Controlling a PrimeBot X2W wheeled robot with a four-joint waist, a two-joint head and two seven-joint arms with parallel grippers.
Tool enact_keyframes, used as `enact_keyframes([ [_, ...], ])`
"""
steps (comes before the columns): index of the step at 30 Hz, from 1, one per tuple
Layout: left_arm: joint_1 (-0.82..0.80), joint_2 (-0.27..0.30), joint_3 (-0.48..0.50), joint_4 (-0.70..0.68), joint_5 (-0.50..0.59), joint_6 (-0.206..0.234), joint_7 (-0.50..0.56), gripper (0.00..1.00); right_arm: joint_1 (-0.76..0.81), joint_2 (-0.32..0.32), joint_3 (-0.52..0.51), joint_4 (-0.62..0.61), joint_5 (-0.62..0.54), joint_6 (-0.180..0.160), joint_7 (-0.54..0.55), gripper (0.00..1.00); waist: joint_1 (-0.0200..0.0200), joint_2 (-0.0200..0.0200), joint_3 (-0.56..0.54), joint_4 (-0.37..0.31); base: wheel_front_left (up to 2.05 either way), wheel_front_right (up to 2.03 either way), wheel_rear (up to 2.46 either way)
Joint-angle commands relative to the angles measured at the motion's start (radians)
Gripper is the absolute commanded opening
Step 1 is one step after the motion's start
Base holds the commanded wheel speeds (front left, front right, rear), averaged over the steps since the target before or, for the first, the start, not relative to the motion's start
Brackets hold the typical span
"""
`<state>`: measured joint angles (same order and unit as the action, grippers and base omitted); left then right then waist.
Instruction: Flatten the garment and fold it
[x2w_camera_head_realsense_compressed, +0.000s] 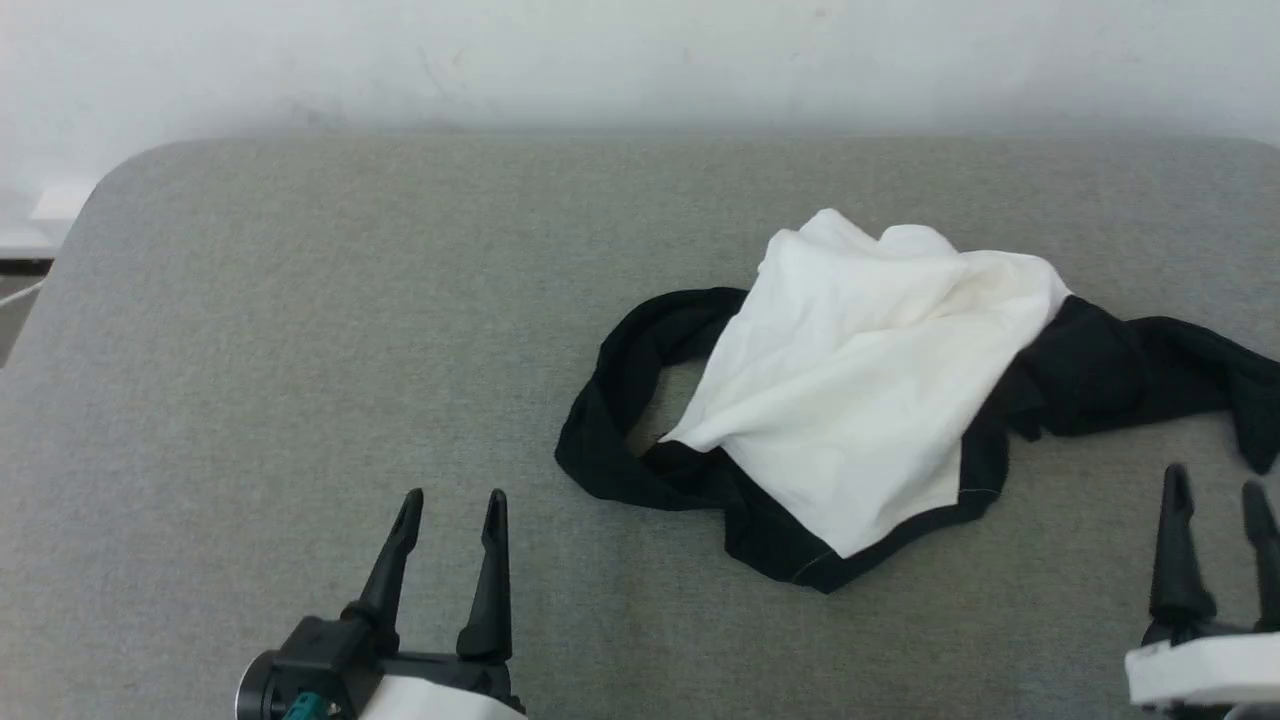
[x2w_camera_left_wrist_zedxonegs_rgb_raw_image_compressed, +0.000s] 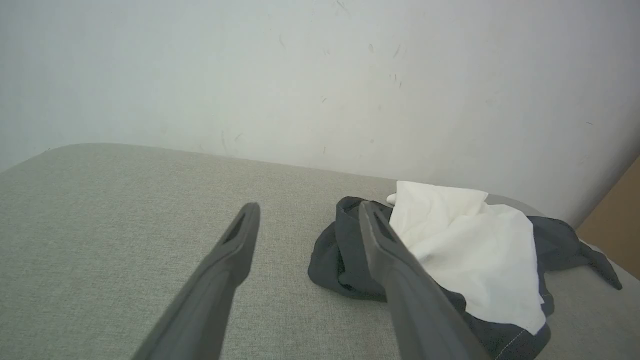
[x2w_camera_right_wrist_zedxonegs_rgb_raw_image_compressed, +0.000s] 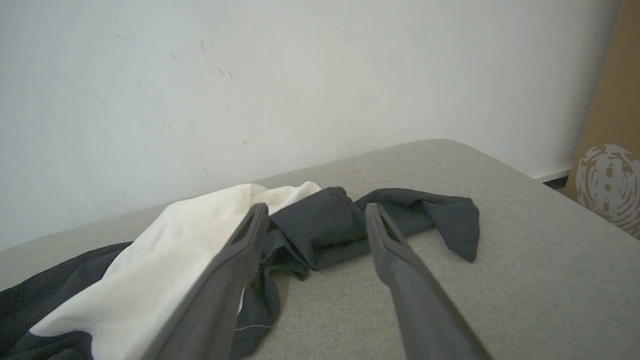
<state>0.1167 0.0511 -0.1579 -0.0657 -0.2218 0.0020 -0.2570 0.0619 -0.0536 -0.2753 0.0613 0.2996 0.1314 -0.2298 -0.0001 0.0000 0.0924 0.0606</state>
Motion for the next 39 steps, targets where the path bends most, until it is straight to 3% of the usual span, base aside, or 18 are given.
enact_keyframes([
  [1, 0.015, -0.001, 0.005, -0.007, 0.01, 0.007, -0.005, 1.0, 0.017, 0.003, 0.012, 0.016, 0.014, -0.001, -0.02, 1.0, 0.0001, 0.0, -0.015, -0.023, 0.0, 0.0, 0.0],
  [13, -0.075, 0.021, -0.026, 0.045, 0.096, -0.012, 0.022, 1.0, 0.048, 0.003, 0.051, -0.049, 0.083, -0.001, -0.032, 1.0, 0.0001, 0.0, -0.02, -0.067, 0.0, 0.0, 0.0],
  [23, -0.373, 0.057, -0.141, 0.128, 0.117, -0.093, 0.509, 1.0, 0.049, 0.003, 0.055, -0.035, 0.089, -0.001, -0.032, 1.0, 0.0001, 0.0, 0.021, -0.042, 0.0, 0.0, 0.0],
  [28, -0.449, 0.068, -0.215, 0.177, 0.118, -0.114, 0.737, 1.0, 0.039, 0.003, 0.066, -0.018, 0.096, -0.001, -0.032, 1.0, 0.0001, 0.0, 0.055, -0.028, 0.0, 0.0, 0.0],
  [33, -0.505, 0.087, -0.254, 0.241, 0.144, -0.119, 0.8, 1.0, 0.017, 0.003, 0.074, -0.011, 0.099, -0.001, -0.032, 1.0, 0.0001, 0.0, 0.095, -0.022, 0.0, 0.0, 0.0],
  [39, -0.534, 0.072, -0.266, 0.322, 0.123, -0.121, 0.79, 1.0, 0.0, 0.003, 0.076, -0.003, 0.095, -0.001, -0.032, 1.0, 0.0001, 0.0, 0.121, -0.019, 0.0, 0.0, 0.0],
])
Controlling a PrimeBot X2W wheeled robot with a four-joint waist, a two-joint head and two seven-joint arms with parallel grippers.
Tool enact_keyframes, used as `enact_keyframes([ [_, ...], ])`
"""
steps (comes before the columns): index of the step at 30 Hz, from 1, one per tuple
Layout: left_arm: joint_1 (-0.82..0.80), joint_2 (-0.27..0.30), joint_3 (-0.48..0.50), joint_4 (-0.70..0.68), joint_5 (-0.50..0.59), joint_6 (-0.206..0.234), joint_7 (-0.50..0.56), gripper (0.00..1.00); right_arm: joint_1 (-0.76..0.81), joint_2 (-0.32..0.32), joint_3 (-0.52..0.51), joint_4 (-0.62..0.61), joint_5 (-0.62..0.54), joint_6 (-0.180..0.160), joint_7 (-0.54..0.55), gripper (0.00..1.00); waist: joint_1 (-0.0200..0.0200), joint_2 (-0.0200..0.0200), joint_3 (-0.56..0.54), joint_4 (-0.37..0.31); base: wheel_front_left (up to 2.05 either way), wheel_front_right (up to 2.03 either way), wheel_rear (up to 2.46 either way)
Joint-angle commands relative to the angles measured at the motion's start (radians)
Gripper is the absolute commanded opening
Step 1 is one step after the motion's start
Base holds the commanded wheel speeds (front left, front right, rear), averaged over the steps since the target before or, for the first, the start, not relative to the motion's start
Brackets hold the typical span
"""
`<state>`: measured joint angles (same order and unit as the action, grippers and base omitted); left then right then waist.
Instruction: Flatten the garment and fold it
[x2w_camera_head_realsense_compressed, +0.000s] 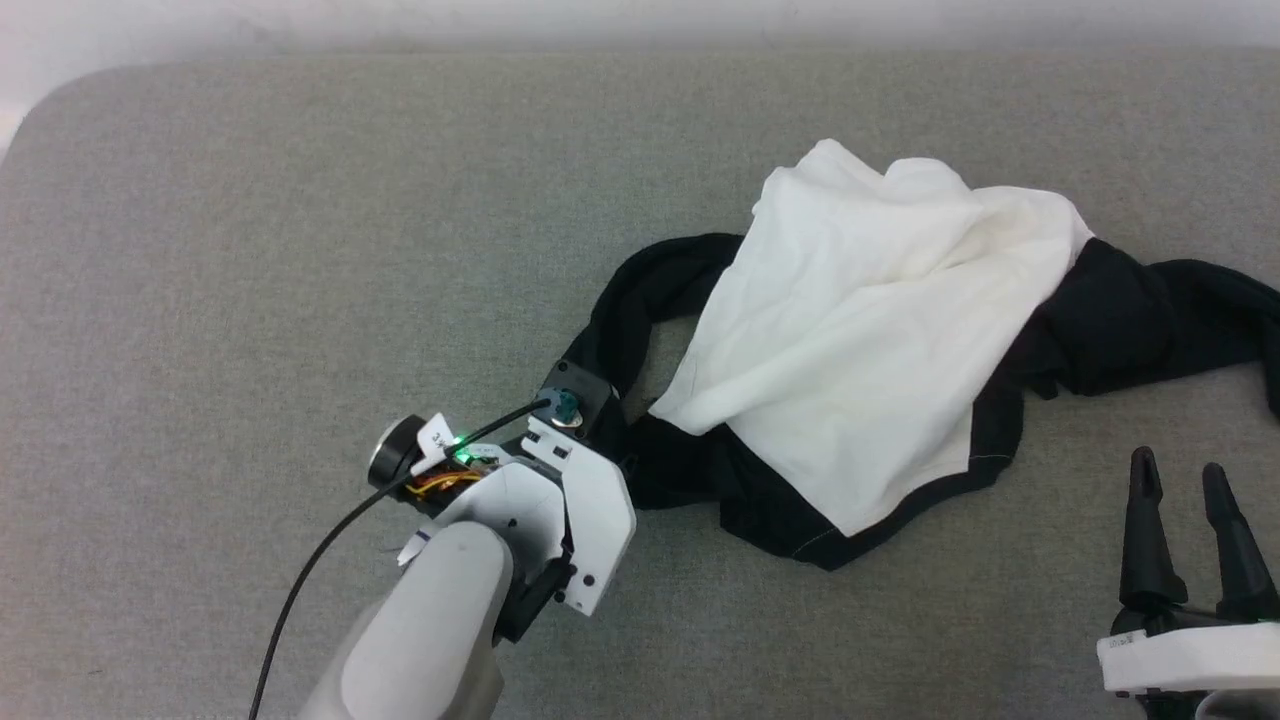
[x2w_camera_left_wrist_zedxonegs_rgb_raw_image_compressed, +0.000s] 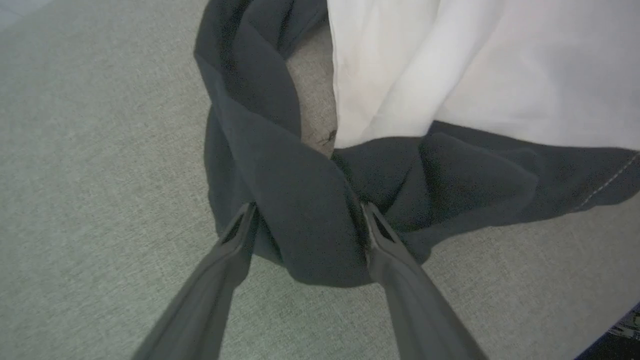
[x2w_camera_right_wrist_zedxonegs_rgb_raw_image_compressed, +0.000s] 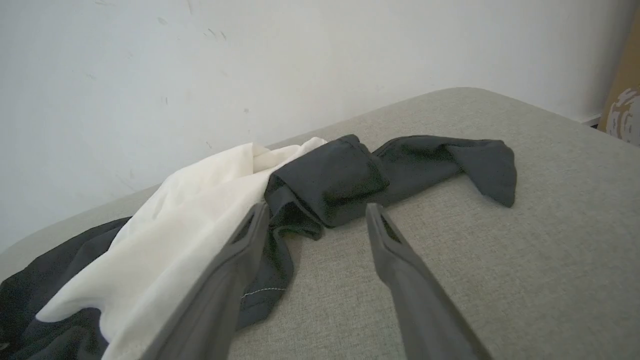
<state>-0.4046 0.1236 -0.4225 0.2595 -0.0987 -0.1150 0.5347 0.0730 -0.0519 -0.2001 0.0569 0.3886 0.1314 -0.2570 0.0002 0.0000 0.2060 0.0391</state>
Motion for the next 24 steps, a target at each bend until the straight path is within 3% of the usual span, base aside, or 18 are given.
enact_keyframes([
  [1, -0.017, -0.005, 0.0, 0.012, -0.007, -0.004, -0.009, 1.0, -0.014, 0.002, 0.001, 0.003, 0.006, -0.001, -0.005, 1.0, -0.0002, 0.0, 0.011, 0.002, 0.0, 0.0, 0.0],
  [2, -0.022, -0.007, -0.002, 0.027, -0.01, -0.004, -0.017, 1.0, -0.018, 0.002, 0.002, 0.005, 0.005, -0.001, -0.005, 1.0, -0.0002, 0.0, 0.013, 0.002, 0.0, 0.0, 0.0],
  [3, -0.027, -0.009, -0.007, 0.04, -0.013, -0.005, -0.03, 0.33, -0.021, 0.002, 0.002, 0.006, 0.004, -0.001, -0.005, 1.0, -0.0002, 0.0, 0.016, 0.001, 0.0, 0.0, 0.0],
  [4, -0.032, -0.012, -0.011, 0.05, -0.021, -0.006, -0.047, 0.0, -0.024, 0.002, 0.002, 0.007, 0.004, -0.001, -0.005, 1.0, -0.0002, 0.0, 0.019, 0.001, 0.0, 0.0, 0.0],
  [10, -0.053, -0.012, -0.04, 0.113, -0.072, -0.012, -0.099, 0.0, -0.034, 0.002, 0.0, 0.014, 0.004, -0.001, -0.005, 1.0, -0.0002, 0.0, 0.025, 0.004, 0.0, 0.0, 0.0],
  [15, -0.068, -0.015, -0.006, 0.127, -0.11, -0.003, -0.163, 0.0, -0.03, 0.002, -0.006, 0.026, 0.003, -0.001, -0.005, 1.0, -0.0002, 0.0, 0.007, 0.015, 0.0, 0.0, 0.0],
  [20, -0.058, 0.011, 0.075, 0.085, -0.15, 0.045, -0.221, 0.0, -0.018, 0.002, -0.009, 0.034, 0.0, -0.001, -0.005, 1.0, -0.0002, 0.0, -0.022, 0.028, 0.0, 0.0, 0.0],
  [24, 0.006, 0.067, 0.177, 0.018, -0.18, 0.118, -0.26, 0.0, -0.006, 0.002, -0.011, 0.037, -0.002, -0.001, -0.005, 1.0, -0.0002, 0.0, -0.037, 0.036, 0.0, 0.0, 0.0],
])
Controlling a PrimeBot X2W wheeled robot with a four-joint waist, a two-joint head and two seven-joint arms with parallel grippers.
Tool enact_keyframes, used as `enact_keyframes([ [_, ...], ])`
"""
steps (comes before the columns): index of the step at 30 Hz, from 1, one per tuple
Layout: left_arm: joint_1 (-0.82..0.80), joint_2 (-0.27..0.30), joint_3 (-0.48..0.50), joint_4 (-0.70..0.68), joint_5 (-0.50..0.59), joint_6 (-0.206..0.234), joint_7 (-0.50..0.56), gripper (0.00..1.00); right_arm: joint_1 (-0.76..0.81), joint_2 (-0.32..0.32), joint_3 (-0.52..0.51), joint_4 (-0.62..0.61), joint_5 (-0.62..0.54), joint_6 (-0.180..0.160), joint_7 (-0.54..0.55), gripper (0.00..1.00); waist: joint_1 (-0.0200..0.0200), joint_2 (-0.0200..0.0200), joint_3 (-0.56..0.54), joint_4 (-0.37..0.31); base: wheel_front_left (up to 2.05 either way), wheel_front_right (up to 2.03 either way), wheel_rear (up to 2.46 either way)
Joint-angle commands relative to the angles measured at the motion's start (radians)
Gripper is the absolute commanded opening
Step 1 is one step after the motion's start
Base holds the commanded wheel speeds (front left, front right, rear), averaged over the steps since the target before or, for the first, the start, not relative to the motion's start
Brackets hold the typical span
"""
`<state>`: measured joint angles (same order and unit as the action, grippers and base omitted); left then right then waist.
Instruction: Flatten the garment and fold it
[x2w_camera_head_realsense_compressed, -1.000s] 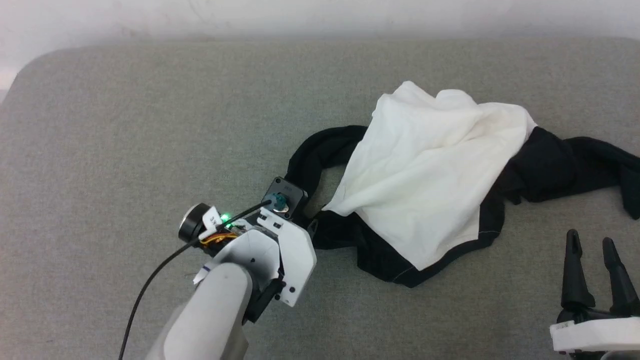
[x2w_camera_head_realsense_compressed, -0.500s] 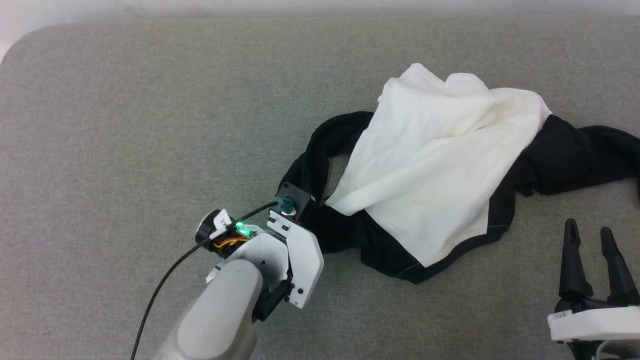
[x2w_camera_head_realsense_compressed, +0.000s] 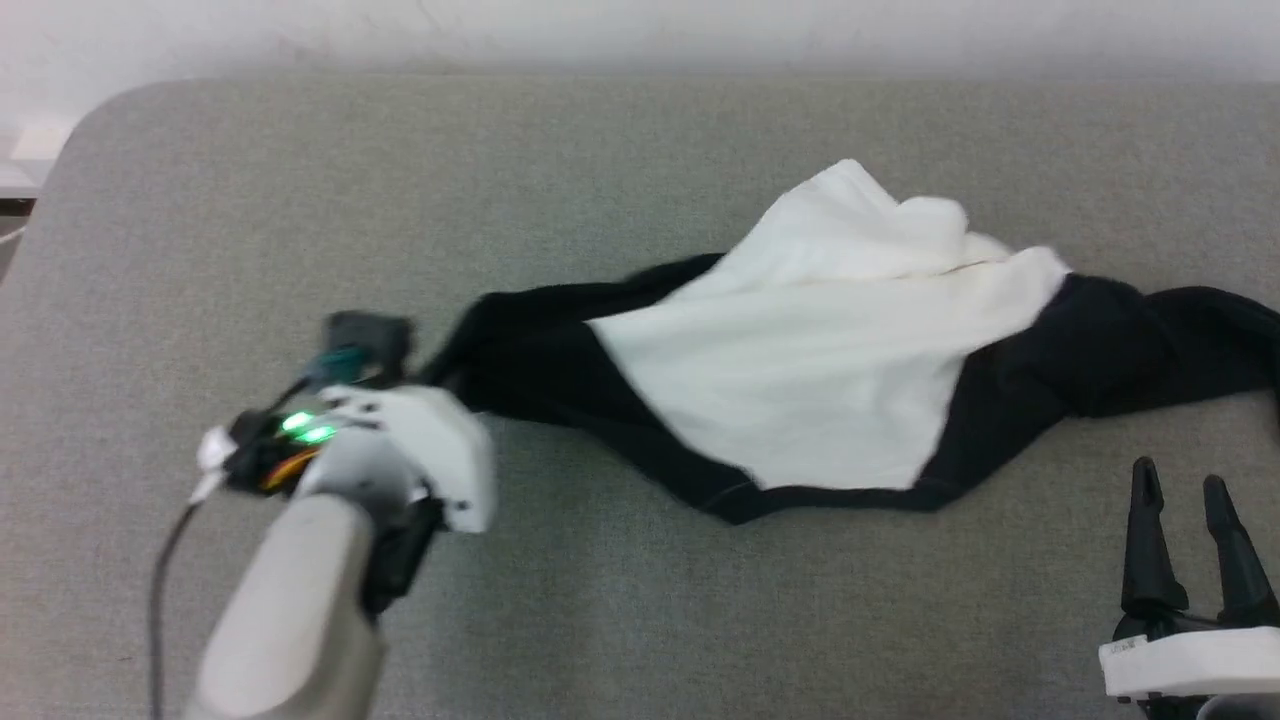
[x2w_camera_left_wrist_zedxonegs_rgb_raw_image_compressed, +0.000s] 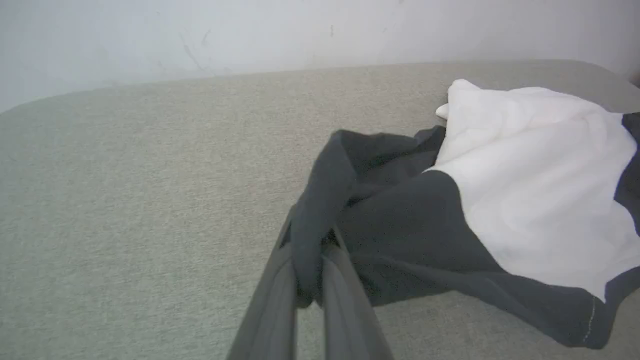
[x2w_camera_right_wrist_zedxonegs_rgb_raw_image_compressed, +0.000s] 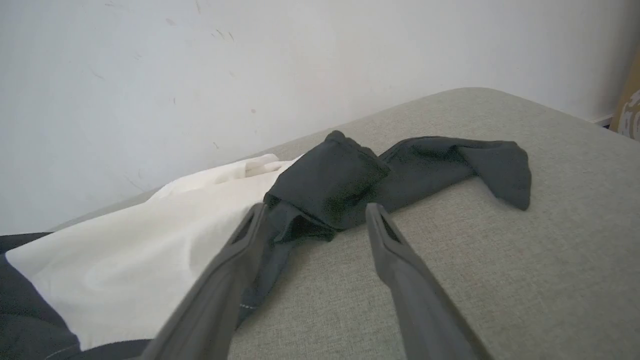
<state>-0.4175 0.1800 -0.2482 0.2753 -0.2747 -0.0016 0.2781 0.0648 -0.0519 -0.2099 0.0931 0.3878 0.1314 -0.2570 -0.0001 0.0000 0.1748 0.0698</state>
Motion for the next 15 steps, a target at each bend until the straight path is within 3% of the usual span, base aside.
enact_keyframes([
  [1, 0.043, 0.025, 0.029, -0.015, -0.012, 0.022, -0.011, 0.0, 0.004, 0.002, -0.002, 0.001, -0.002, -0.001, -0.005, 1.0, 0.0001, 0.0, -0.007, 0.008, 0.0, 0.0, 0.0],
  [7, 0.242, 0.059, 0.148, -0.087, -0.084, 0.096, -0.024, 0.0, 0.017, 0.002, 0.0, 0.004, -0.01, -0.001, -0.005, 1.0, 0.0001, 0.0, -0.006, 0.022, 0.0, 0.0, 0.0],
  [15, 0.387, -0.018, 0.168, -0.076, -0.159, 0.129, -0.035, 0.0, 0.014, 0.002, 0.012, 0.014, -0.027, -0.001, -0.005, 1.0, 0.0001, 0.0, -0.006, 0.045, 0.0, 0.0, 0.0],
])
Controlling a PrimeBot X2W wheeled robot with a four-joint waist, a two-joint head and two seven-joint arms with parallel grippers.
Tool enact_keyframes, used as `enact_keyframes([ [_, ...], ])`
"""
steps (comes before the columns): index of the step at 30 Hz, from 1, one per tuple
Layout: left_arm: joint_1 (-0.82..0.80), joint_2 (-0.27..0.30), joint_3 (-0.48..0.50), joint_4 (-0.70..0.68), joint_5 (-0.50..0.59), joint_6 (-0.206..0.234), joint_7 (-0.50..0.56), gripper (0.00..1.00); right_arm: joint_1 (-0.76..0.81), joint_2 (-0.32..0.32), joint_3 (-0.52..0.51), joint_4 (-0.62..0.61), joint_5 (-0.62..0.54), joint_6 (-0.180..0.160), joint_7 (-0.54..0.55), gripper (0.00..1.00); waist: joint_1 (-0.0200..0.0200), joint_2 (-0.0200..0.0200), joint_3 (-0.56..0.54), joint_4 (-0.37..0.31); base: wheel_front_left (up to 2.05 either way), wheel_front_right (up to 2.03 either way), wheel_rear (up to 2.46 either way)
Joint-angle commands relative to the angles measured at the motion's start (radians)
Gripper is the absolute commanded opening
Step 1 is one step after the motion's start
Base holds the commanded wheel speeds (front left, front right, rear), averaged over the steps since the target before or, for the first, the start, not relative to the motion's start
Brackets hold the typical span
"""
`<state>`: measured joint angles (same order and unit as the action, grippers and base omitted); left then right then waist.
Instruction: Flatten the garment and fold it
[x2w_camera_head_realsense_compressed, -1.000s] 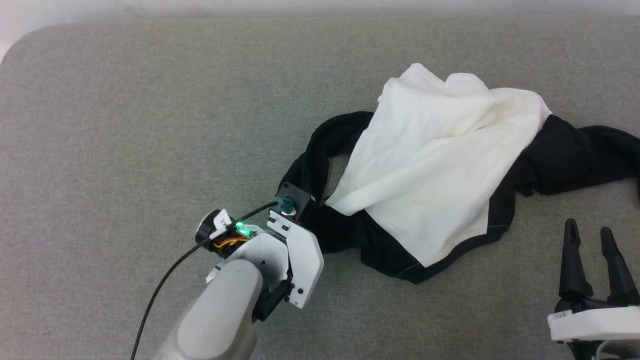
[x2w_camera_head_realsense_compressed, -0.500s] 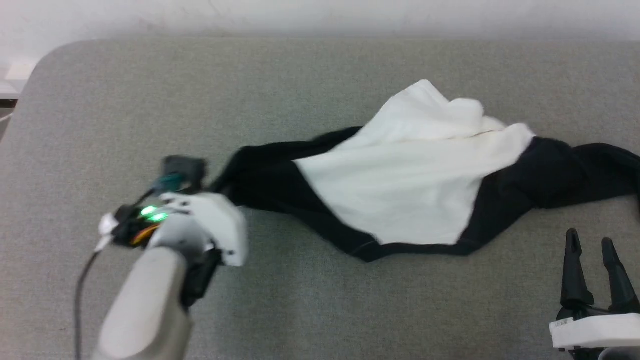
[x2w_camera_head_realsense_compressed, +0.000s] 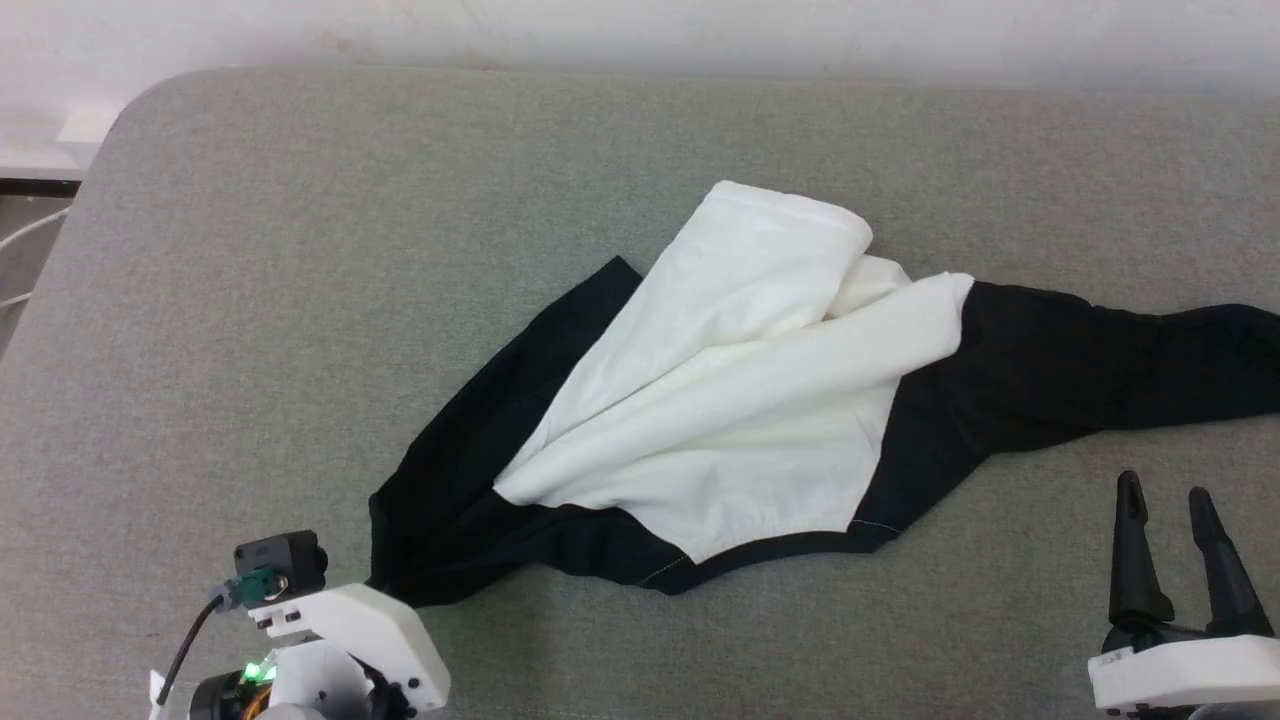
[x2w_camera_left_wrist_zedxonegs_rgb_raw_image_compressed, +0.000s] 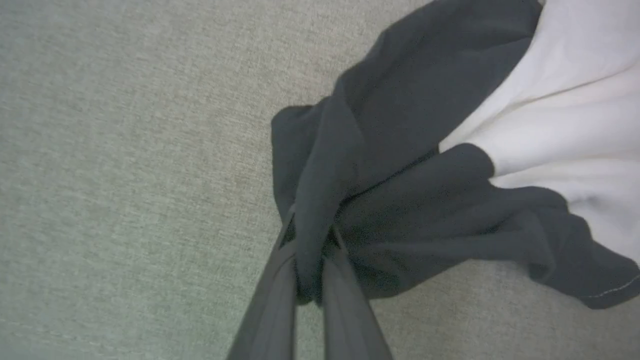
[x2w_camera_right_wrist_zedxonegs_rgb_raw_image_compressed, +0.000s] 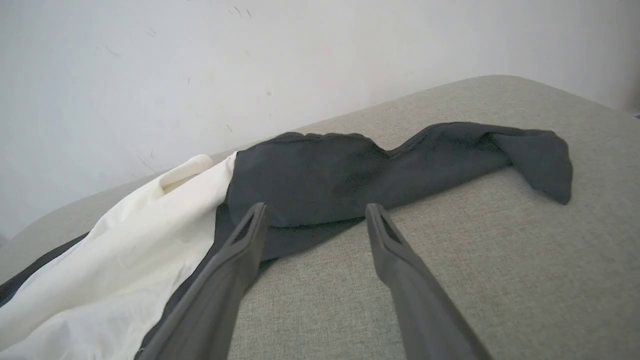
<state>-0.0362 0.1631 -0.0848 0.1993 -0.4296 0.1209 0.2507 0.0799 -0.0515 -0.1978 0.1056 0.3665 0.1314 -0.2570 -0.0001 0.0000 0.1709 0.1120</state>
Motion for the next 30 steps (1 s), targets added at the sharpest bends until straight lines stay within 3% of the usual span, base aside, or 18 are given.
enact_keyframes([
  [1, 0.006, -0.014, 0.009, -0.004, -0.013, 0.009, -0.021, 0.0, -0.001, 0.001, 0.0, 0.003, -0.008, -0.001, -0.005, 1.0, 0.0001, 0.0, -0.004, 0.006, 0.0, 0.0, 0.0],
  [2, 0.005, -0.02, 0.009, -0.013, -0.016, 0.006, -0.036, 0.64, -0.001, 0.001, 0.002, 0.005, -0.011, -0.001, -0.005, 1.0, 0.0001, 0.0, -0.007, 0.008, 0.0, 0.0, 0.0],
  [3, 0.005, -0.024, 0.01, -0.024, -0.022, 0.003, -0.044, 1.0, 0.0, 0.001, 0.003, 0.006, -0.012, -0.001, -0.005, 1.0, 0.0001, 0.0, -0.01, 0.009, 0.0, 0.0, 0.0],
  [8, 0.023, -0.024, 0.012, -0.165, -0.067, -0.025, -0.02, 1.0, 0.009, 0.001, 0.007, 0.014, -0.012, -0.001, -0.005, 1.0, 0.0001, 0.0, -0.031, 0.012, 0.0, 0.0, 0.0],
  [12, 0.044, -0.009, 0.031, -0.339, -0.094, -0.023, 0.015, 1.0, 0.013, 0.001, 0.014, 0.02, -0.004, -0.001, -0.005, 1.0, 0.0001, 0.0, -0.042, 0.007, 0.0, 0.0, 0.0],
  [16, -0.016, 0.026, 0.033, -0.442, -0.063, -0.026, 0.02, 1.0, 0.01, 0.001, 0.017, 0.022, 0.001, -0.001, -0.005, 1.0, 0.0001, 0.0, -0.039, 0.0, 0.0, 0.0, 0.0],
  [22, -0.248, 0.075, -0.043, -0.365, -0.009, -0.08, 0.086, 1.0, -0.015, 0.001, 0.024, 0.023, 0.006, -0.001, -0.005, 1.0, 0.0001, 0.0, -0.005, -0.041, 0.0, 0.0, 0.0],
  [27, -0.434, 0.078, -0.134, -0.23, -0.027, -0.178, 0.162, 1.0, -0.034, 0.001, 0.022, 0.027, 0.011, -0.001, -0.005, 1.0, 0.0001, 0.0, 0.037, -0.09, 0.0, 0.0, 0.0],
  [30, -0.522, 0.108, -0.206, -0.151, -0.045, -0.23, 0.223, 1.0, -0.049, 0.001, 0.027, 0.027, 0.016, -0.001, -0.005, 1.0, 0.0001, 0.0, 0.065, -0.12, 0.0, 0.0, 0.0],
])
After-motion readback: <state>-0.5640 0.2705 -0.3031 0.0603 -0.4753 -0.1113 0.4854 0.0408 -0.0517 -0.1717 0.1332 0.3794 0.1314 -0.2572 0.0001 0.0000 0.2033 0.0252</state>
